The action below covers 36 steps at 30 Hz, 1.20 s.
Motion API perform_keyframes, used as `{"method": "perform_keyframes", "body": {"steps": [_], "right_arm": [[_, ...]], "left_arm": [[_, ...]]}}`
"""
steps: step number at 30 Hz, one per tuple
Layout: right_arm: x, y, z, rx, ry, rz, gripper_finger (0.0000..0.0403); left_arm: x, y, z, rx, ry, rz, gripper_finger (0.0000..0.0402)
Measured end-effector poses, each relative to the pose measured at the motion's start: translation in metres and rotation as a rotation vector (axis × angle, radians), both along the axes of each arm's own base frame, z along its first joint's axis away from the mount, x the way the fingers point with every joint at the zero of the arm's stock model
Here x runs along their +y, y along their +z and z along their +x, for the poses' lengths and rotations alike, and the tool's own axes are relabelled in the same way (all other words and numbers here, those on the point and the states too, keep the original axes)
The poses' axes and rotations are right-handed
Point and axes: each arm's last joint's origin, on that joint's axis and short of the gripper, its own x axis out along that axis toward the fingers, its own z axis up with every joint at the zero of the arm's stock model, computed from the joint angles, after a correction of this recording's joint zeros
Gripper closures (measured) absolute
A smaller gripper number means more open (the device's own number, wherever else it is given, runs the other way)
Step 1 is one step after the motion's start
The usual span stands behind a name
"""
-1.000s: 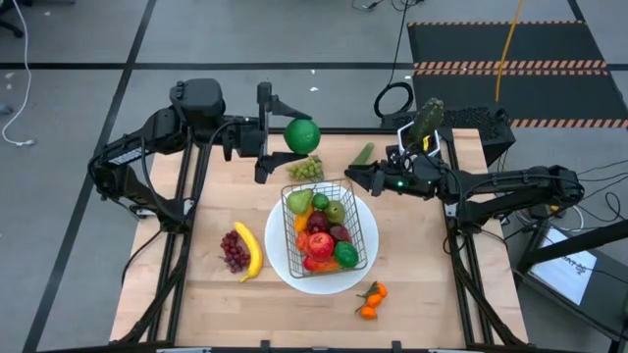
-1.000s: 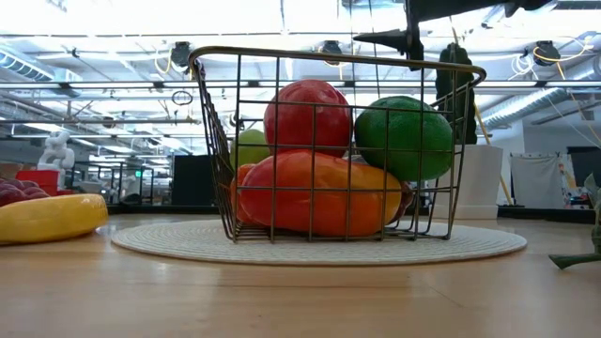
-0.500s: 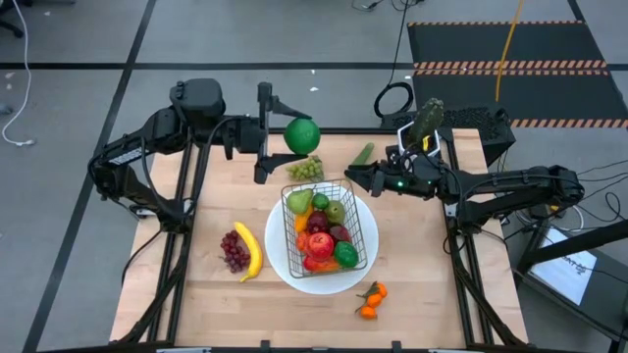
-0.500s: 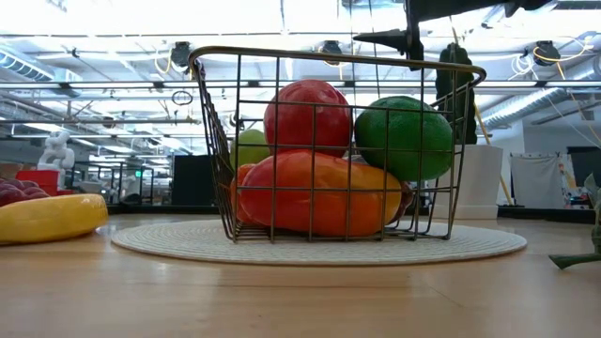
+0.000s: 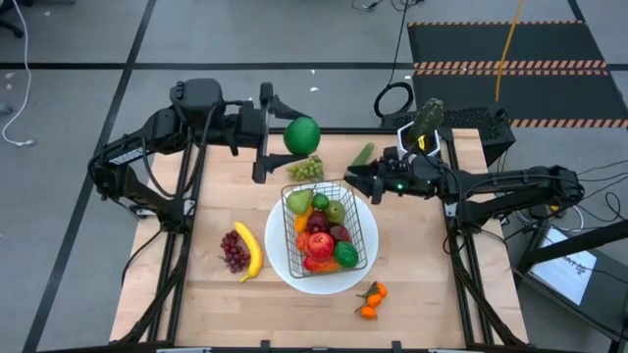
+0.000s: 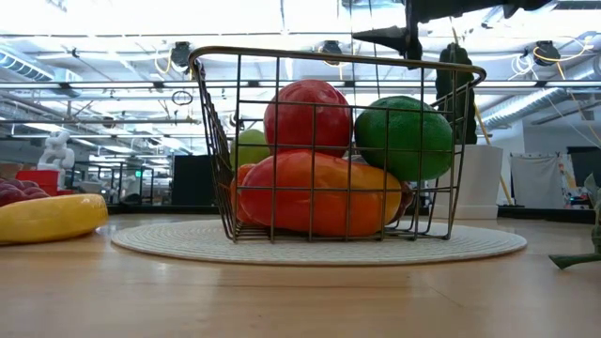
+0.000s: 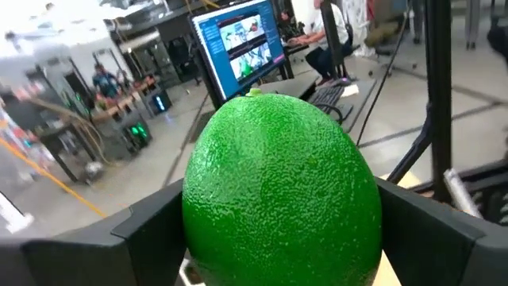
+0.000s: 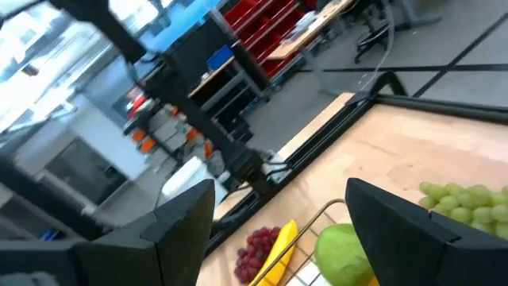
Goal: Build produce basket
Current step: Put the green lime into the black wire basket
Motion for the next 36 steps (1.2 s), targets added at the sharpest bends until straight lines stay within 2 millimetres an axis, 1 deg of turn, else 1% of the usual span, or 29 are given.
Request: {"method": "perform_keyframes", "body": {"steps": [9,14,20,25,27,30,36], "right_arm": [[0.005,0.0,0.001,0.003,0.192,-0.009,0.0126],[0.007,0.0,0.001,0.003,0.259,-0.008,0.0126],[0.009,0.0,0.0,0.008,0.316,-0.087,0.0126],[0.011,0.0,0.0,0.004,0.386,-0.101,0.0126],[0.012,-0.001,0.0,0.006,0.41,-0.099,0.0126],[0.013,-0.002,0.0,0.014,0.452,-0.093,0.0126],[0.015,-0.005,-0.001,0.041,0.536,-0.059,0.0126]], "left_arm": [[0.0,0.0,0.0,0.023,0.017,-0.368,0.005],[0.0,0.0,0.0,0.033,0.031,-0.551,0.005],[0.001,-0.005,0.006,0.061,0.065,-0.839,0.005],[0.002,-0.01,0.014,0.09,0.088,-1.008,0.005],[0.003,-0.015,0.021,0.105,0.101,-1.058,0.005],[0.001,-0.018,0.024,0.128,0.112,-1.111,0.005],[-0.009,-0.032,0.042,0.198,0.109,-1.119,0.005]]}}
